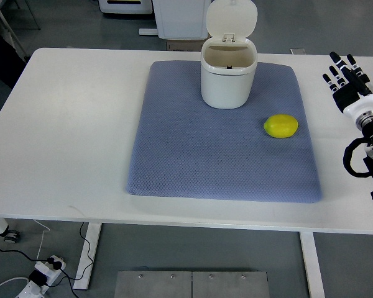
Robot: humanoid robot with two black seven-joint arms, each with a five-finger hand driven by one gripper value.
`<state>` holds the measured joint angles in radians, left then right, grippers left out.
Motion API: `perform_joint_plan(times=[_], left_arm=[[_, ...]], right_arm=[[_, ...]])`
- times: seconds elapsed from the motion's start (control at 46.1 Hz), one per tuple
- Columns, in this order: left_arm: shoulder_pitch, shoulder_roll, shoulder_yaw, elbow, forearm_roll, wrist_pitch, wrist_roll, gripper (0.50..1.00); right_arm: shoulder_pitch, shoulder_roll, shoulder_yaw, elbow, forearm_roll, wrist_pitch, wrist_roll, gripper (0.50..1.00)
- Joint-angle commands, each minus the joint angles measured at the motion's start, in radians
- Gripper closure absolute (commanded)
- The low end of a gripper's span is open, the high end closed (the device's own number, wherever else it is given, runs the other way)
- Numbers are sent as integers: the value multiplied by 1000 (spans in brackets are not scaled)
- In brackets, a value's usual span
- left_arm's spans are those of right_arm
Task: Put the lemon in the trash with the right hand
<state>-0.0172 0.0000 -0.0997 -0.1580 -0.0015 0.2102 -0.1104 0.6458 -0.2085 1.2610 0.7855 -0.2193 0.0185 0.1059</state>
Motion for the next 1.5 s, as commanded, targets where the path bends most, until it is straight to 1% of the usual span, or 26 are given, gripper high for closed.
perform_joint_plan(times=[0.0,0.607,0.694,0.889,0.954,1.084,1.236,1.301,1.366,1.474], left_arm=[[0,0,0,0,0,0,0,500],[0,0,0,0,0,0,0,500],[0,0,0,0,0,0,0,500],[0,0,0,0,0,0,0,500],[0,0,0,0,0,0,0,500],[0,0,0,0,0,0,0,500],[0,0,0,0,0,0,0,500],[0,0,0,0,0,0,0,500],[0,0,0,0,0,0,0,500],[0,0,0,0,0,0,0,500]], right_arm=[[0,0,0,1,0,0,0,500],[0,-9,0,1,0,0,3,500],[0,-9,0,1,0,0,29,500],[12,-8,-5,3,0,1,136,500],[18,-8,-9,1,0,1,152,500],[20,-8,-9,0,0,1,152,500],[34,-12,-12,0,0,5,130,500],[32,-12,-12,-2,-2,18,95,500],[32,-25,-14,-2,-2,37,43,500],[31,-49,-14,-3,-2,43,-23,500]])
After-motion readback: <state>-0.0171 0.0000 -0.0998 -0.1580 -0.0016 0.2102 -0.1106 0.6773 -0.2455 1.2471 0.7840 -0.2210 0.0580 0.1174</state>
